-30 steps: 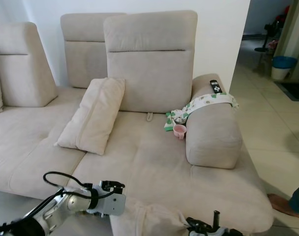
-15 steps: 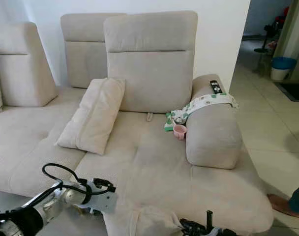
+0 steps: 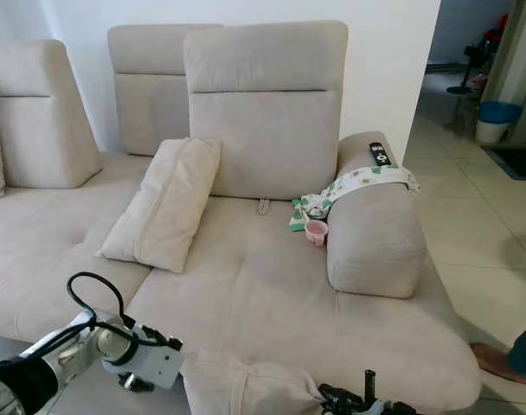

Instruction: Move the pillow to the sofa from floor

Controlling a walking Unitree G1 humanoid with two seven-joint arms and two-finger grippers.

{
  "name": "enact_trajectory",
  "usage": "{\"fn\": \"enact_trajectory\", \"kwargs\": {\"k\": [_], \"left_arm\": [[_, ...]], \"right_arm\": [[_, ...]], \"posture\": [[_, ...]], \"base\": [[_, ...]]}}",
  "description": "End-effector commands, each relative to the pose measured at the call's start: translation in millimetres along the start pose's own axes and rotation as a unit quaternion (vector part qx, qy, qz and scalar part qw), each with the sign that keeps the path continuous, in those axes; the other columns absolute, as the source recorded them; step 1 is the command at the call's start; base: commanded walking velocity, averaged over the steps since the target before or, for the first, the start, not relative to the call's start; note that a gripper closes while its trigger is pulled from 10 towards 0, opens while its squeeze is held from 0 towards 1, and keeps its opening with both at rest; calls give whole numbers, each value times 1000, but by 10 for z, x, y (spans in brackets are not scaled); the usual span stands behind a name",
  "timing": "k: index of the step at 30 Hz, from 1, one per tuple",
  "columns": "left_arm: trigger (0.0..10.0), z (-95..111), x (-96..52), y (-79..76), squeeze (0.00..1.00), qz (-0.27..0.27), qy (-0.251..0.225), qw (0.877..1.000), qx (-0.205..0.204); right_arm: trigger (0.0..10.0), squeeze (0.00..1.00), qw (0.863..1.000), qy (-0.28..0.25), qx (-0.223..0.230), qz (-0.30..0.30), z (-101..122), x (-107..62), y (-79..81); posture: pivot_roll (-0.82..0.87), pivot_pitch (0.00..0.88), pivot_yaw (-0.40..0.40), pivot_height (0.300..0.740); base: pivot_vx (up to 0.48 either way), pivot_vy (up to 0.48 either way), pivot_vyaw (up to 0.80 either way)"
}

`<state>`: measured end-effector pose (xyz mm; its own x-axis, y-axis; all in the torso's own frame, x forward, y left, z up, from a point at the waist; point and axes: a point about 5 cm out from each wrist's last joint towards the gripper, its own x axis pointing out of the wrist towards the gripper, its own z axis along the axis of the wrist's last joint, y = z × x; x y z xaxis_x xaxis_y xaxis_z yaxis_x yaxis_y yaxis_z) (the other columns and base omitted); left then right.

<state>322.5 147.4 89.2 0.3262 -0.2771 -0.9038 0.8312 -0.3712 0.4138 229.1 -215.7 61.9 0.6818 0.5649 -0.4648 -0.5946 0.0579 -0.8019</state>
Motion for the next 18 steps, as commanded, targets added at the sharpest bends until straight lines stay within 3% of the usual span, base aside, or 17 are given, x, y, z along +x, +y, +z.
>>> {"fn": "enact_trajectory", "kwargs": {"k": [1, 11, 18], "left_arm": [[10000, 52, 46, -37, 0, -4, -5, 1000, 3], [10000, 181, 80, 36, 0, 27, -20, 999, 2], [10000, 170, -17, 233, 0, 76, -16, 997, -12]], "right_arm": [[0, 0, 1000, -11, -7, -4, 60, 41, -18], [0, 0, 999, -32, -25, 3, 181, 125, -51], [0, 0, 999, -42, -28, 10, 224, 170, -45]], "posture": [[101, 0, 64, 565], [102, 0, 64, 565], [106, 0, 58, 565]], "base": [[0, 0, 0], [0, 0, 0], [0, 0, 0]]}}
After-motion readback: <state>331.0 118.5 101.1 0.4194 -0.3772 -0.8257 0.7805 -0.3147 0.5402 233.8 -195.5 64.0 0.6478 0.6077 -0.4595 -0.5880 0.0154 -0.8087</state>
